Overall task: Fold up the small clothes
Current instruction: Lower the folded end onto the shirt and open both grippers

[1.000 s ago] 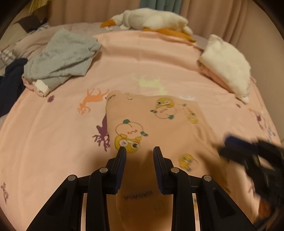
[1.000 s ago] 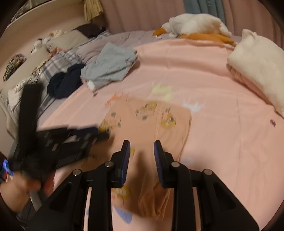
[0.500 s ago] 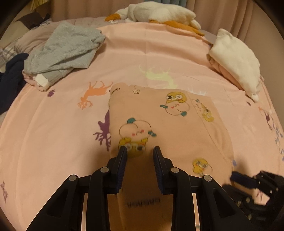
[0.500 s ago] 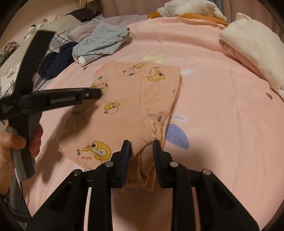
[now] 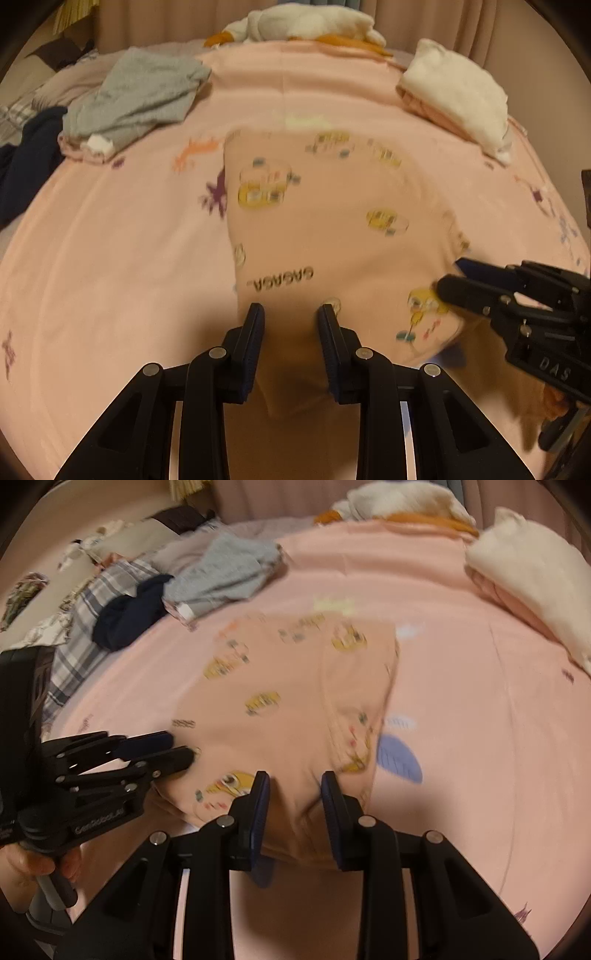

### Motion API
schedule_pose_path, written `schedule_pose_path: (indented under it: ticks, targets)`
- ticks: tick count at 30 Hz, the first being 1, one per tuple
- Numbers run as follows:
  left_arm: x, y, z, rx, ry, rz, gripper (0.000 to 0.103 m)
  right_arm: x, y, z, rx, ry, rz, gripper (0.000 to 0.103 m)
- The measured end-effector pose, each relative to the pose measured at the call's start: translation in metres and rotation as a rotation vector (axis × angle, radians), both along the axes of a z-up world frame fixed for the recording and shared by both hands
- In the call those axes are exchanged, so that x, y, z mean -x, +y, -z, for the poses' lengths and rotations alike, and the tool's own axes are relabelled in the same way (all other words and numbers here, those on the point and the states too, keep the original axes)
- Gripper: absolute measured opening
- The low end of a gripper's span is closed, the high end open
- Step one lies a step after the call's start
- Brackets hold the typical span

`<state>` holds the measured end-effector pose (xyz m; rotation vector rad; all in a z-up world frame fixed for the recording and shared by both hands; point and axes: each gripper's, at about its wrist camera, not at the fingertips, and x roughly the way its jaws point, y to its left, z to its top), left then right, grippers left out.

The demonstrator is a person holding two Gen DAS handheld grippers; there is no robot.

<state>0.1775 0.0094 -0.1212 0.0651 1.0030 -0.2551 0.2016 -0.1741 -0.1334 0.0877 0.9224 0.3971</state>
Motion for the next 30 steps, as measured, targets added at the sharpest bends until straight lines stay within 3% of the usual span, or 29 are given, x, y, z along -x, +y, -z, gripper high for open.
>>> schedule_pose_path:
  ticks: [9, 13, 17, 23, 25, 30]
  targets:
    - [0.013, 0.003, -0.003, -0.002, 0.005, -0.017, 0.031, 0.012, -0.008, 0.004, -0.022, 0.026, 0.026, 0.030]
    - [0.017, 0.008, -0.003, 0.001, 0.018, -0.044, 0.042, 0.015, -0.008, 0.003, -0.024, 0.028, 0.029, 0.032]
    - [0.020, 0.015, -0.004, 0.020, 0.033, -0.069, 0.045, 0.020, -0.009, 0.000, -0.031, 0.034, 0.032, 0.035]
    - [0.029, 0.014, -0.013, -0.004, 0.027, -0.079, 0.053, 0.035, -0.011, -0.009, -0.041, 0.028, 0.036, 0.048]
    - [0.033, 0.013, -0.016, -0.014, 0.026, -0.076, 0.067, 0.039, -0.011, -0.013, -0.051, 0.028, 0.036, 0.054]
    - [0.045, 0.011, -0.027, -0.025, 0.009, -0.071, 0.068, 0.053, -0.010, -0.023, -0.044, 0.017, 0.045, 0.061]
